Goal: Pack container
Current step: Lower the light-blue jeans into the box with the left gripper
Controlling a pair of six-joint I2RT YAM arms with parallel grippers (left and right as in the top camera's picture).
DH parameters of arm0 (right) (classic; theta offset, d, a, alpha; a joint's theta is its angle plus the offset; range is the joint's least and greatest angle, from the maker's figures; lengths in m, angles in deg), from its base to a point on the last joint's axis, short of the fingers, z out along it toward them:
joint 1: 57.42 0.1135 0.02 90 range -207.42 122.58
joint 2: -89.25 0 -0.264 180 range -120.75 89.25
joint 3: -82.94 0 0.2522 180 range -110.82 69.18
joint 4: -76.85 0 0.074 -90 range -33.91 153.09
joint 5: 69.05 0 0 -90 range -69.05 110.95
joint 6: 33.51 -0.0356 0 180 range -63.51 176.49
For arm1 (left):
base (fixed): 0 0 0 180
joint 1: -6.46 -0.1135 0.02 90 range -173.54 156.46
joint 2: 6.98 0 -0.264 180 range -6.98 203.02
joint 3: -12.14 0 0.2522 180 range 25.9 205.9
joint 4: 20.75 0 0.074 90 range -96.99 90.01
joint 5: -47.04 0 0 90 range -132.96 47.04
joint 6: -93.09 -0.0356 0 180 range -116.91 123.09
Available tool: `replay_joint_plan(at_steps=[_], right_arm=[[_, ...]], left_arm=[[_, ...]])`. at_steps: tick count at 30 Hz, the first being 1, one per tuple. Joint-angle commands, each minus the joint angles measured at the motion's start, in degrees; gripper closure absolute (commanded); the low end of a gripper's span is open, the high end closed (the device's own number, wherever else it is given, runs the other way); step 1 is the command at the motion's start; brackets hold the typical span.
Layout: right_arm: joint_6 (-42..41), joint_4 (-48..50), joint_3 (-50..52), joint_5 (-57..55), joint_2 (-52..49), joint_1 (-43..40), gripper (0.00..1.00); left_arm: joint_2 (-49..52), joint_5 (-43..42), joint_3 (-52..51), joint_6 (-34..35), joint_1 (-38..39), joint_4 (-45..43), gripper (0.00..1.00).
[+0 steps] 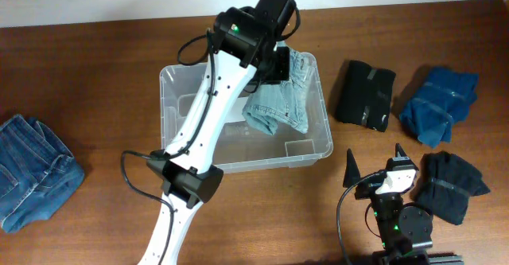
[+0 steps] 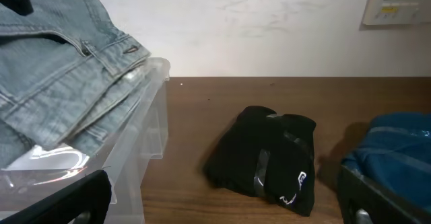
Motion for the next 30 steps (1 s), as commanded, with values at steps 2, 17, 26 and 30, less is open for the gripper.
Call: replay_joint_plan(at_steps=[2, 17, 26, 30], right_arm=[[0.0, -0.2, 0.42, -0.72, 0.44, -0.26, 0.02], [0.0, -0.2, 0.42, -0.72, 0.44, -0.26, 0.02], [-0.02, -0.2, 0.42, -0.72, 0.44, -0.26, 0.01], [0.0, -0.2, 0.42, -0.72, 0.44, -0.26, 0.01]], left_arm=[[-13.84, 1.99, 1.29, -3.8, -1.9, -0.22, 0.99], [-46.27, 9.01, -16.96, -8.04, -4.42, -0.22, 1.0], [-63.12, 13.31, -69.9, -0.59, -5.77, -33.16, 1.0], [-59.21, -12.98, -79.08, -9.29, -10.54, -46.47, 0.99]])
